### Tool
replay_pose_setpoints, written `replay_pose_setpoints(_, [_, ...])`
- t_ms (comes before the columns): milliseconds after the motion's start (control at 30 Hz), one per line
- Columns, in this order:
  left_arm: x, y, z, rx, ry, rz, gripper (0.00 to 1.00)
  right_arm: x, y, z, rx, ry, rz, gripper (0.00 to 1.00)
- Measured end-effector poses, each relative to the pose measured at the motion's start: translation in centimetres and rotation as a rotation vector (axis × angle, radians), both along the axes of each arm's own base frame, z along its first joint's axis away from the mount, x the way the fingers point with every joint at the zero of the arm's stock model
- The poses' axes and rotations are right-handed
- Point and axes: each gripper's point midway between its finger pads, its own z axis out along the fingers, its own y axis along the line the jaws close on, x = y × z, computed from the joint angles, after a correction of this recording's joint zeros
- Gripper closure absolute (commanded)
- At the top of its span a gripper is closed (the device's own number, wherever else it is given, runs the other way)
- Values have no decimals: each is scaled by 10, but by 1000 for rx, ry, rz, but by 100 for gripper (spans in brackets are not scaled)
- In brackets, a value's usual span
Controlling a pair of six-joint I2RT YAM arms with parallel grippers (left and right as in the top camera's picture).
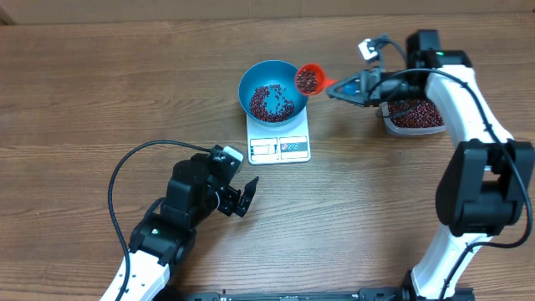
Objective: Scoop item into bowl and weigh 150g on scale
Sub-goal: 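Move the scoop over the blue bowl and pour beans in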
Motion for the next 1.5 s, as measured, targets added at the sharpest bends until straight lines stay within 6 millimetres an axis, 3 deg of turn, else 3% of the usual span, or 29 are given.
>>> replay_pose_setpoints(267, [0,0,0,0,0,0,1,5,40,-8,-200,39,0,96])
replay_pose_setpoints(533, [0,0,0,0,0,0,0,7,61,-24,-439,-18,-21,96])
replay_pose_setpoints(1067, [0,0,0,0,0,0,1,13,69,-51,-854,-182,-79,96])
replay_pose_setpoints(1500, [0,0,0,0,0,0,0,12,75,-57,-1063,-326,-80,96])
